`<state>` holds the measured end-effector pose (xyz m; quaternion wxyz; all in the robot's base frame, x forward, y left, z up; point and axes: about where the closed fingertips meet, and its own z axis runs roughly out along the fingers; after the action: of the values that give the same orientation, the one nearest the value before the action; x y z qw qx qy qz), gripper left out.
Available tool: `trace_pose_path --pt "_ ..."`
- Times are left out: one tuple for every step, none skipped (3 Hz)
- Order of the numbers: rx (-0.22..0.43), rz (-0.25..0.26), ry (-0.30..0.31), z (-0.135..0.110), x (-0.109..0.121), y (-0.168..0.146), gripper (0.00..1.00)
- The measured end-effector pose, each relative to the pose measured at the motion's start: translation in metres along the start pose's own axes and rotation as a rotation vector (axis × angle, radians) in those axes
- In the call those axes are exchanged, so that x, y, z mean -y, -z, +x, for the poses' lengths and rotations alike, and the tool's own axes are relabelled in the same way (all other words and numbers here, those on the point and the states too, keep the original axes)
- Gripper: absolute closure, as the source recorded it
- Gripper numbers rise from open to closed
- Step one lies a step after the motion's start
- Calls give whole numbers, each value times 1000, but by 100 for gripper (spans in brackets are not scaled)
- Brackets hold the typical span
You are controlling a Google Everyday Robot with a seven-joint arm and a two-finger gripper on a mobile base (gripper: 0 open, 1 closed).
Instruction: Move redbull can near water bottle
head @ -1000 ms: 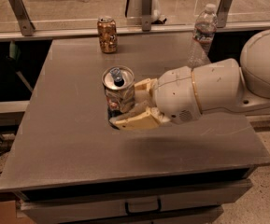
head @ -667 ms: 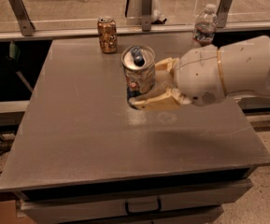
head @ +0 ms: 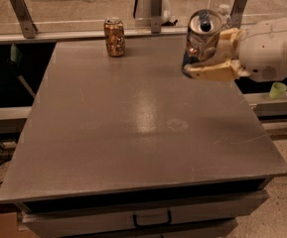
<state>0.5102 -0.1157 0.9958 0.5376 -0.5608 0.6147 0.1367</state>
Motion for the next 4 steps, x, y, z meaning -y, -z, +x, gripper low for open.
trace_pose_path --pt "5 98 -41 35 39 17 100" --pt "7 108 -50 41 44 18 100" --pt "-15 107 -49 45 44 16 100" --pt "-75 169 -41 81 73 12 100"
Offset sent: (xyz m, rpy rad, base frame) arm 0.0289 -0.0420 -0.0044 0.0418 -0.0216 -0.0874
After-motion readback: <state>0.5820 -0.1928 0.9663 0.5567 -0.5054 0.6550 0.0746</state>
